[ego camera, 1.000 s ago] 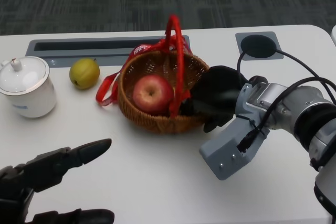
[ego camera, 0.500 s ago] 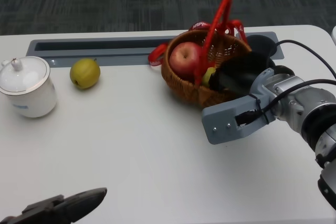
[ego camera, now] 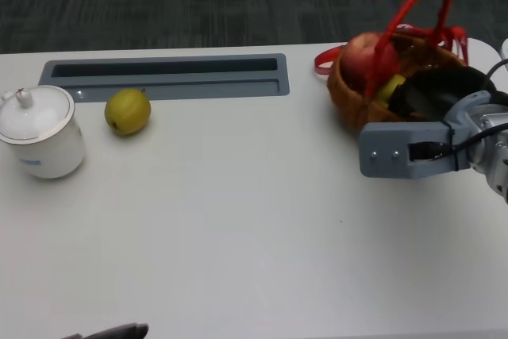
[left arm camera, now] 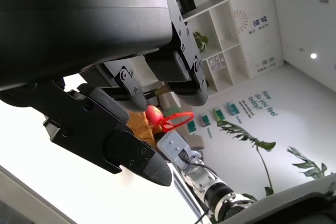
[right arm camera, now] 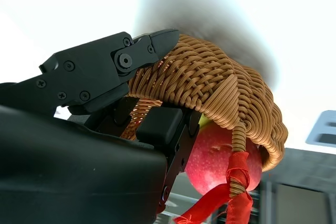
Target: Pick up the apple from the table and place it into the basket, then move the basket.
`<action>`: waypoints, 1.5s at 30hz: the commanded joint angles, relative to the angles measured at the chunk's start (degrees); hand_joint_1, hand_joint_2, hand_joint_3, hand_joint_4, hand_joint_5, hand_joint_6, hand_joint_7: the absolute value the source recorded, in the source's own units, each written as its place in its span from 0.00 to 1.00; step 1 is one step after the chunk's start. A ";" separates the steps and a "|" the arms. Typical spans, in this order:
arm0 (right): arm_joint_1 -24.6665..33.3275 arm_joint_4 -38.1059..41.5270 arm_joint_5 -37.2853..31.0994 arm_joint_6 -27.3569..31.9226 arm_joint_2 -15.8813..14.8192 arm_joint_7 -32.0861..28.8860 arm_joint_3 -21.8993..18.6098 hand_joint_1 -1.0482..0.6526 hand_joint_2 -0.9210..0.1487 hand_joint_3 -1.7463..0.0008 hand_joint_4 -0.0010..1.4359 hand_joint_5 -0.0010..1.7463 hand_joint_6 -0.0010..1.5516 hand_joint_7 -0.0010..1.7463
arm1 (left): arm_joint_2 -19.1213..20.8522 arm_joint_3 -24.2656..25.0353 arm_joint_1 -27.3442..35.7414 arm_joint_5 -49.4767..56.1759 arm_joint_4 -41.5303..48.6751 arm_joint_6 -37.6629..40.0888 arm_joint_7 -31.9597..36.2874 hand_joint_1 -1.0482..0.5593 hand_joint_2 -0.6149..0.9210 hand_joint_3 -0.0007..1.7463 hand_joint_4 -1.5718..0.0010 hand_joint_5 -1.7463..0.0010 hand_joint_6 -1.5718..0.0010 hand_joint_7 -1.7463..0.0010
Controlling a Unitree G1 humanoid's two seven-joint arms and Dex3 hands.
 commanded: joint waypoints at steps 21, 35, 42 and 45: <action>2.21 -0.28 1.52 -6.57 -2.28 -3.37 -4.75 0.07 0.15 1.00 0.23 0.00 0.20 0.00 | 1.61 -0.60 -1.91 0.87 -0.48 2.26 -1.04 0.42 0.84 0.00 0.44 1.00 0.49 1.00; 2.61 -1.60 13.94 -16.67 -2.31 4.10 -15.20 0.05 0.11 0.99 0.23 0.02 0.19 0.01 | 1.70 -2.23 -9.92 0.38 2.38 5.11 -2.25 0.38 0.85 0.00 0.43 0.99 0.48 0.99; 3.01 -2.17 15.99 -18.62 -5.14 7.92 -16.80 0.07 0.10 1.00 0.29 0.02 0.26 0.02 | 2.11 -3.77 -14.11 -1.07 3.73 5.88 -3.56 0.37 0.84 0.00 0.42 0.99 0.47 0.99; 3.84 -2.13 16.09 -18.42 -6.52 7.87 -16.91 0.06 0.08 0.99 0.31 0.01 0.28 0.01 | 2.04 -3.99 -15.01 -1.12 3.88 6.05 -3.79 0.37 0.84 0.00 0.41 0.99 0.47 0.99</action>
